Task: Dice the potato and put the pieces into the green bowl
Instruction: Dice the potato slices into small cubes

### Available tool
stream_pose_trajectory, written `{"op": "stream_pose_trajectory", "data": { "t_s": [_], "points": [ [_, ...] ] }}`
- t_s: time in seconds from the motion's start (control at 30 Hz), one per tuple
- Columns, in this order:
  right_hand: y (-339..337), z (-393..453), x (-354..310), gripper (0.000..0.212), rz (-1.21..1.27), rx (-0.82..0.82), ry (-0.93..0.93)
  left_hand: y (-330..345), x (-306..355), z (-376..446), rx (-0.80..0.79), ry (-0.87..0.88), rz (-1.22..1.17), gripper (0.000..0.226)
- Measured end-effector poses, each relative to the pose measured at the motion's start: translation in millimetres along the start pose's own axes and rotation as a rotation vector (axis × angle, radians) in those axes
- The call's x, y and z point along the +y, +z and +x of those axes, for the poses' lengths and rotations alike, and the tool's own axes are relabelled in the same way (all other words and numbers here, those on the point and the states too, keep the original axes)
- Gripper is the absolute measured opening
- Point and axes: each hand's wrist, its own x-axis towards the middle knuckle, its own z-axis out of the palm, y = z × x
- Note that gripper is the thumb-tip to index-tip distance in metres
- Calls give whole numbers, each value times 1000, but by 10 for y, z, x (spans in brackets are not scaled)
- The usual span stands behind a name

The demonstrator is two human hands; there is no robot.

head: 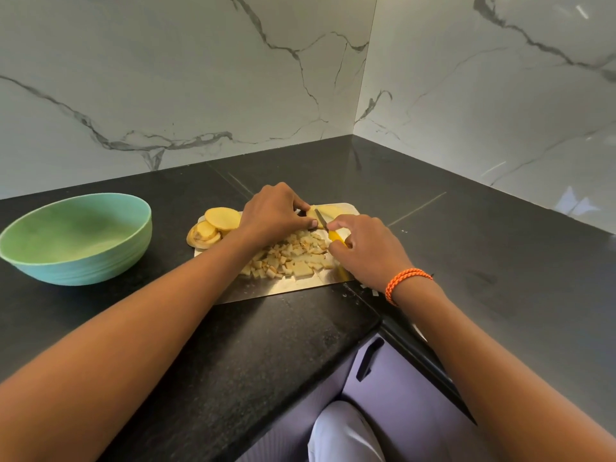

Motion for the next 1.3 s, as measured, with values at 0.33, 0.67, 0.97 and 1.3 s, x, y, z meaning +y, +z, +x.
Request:
{"op": "stream_pose_trajectory", "data": {
  "t_s": [0.33,0.67,0.97,1.3],
  "points": [
    [-325,-357,184,34,-11,-44,65,-12,36,-35,-9,-2,-2,47],
    [-369,-131,293,20,423,-11,175,-26,37,-43,-10,4,-20,46],
    [-157,175,185,21,339,15,145,-21,43,-22,-1,-19,-5,46],
    [11,247,75,31,94,33,49,-10,30,-9,9,-10,6,45]
  ]
}}
